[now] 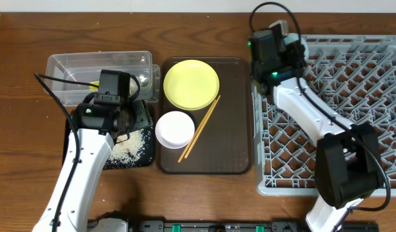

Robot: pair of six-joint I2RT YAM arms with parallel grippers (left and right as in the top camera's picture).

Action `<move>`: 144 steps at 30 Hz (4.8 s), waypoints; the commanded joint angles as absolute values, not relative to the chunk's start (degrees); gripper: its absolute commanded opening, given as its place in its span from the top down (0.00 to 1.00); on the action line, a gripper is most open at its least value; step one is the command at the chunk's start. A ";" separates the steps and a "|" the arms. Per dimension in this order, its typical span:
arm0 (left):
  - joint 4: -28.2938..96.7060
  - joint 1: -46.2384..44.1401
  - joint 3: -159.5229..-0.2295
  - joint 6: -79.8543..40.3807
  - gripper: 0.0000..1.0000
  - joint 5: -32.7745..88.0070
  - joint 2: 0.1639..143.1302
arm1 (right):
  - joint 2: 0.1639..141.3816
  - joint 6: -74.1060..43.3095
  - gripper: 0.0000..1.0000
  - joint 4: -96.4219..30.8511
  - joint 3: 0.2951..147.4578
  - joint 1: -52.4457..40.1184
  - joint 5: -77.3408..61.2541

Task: Sort waste into correct bins and load items into the dishwasher rack
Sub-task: 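Place the light-blue bowl in the back of the dish rack, then reach the right gripper to the white bowl and grasp its rim, then carry the white bowl to the back of the rack and release, then move the right gripper to the chopsticks and grasp one chopstick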

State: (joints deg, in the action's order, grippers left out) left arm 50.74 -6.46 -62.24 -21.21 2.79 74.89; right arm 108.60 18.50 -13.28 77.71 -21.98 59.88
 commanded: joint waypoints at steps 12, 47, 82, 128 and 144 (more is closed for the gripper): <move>50.72 -6.28 -62.06 -21.76 0.33 2.11 75.24 | 107.44 2.07 0.64 -28.73 78.00 -26.50 57.69; 56.55 12.12 -62.06 -24.53 0.28 0.84 74.67 | 108.62 -9.85 0.38 -34.89 77.87 -40.38 -10.79; 56.47 12.10 -62.06 -24.56 0.28 0.84 74.67 | 89.06 3.97 0.99 -32.40 82.94 -21.50 19.51; 55.46 12.10 -62.06 -24.56 0.28 0.86 74.70 | 110.87 1.41 0.99 -33.04 82.72 -13.17 49.12; 55.46 12.10 -62.06 -24.53 0.27 0.86 74.70 | 93.03 -4.19 0.32 -40.64 82.78 -14.33 19.70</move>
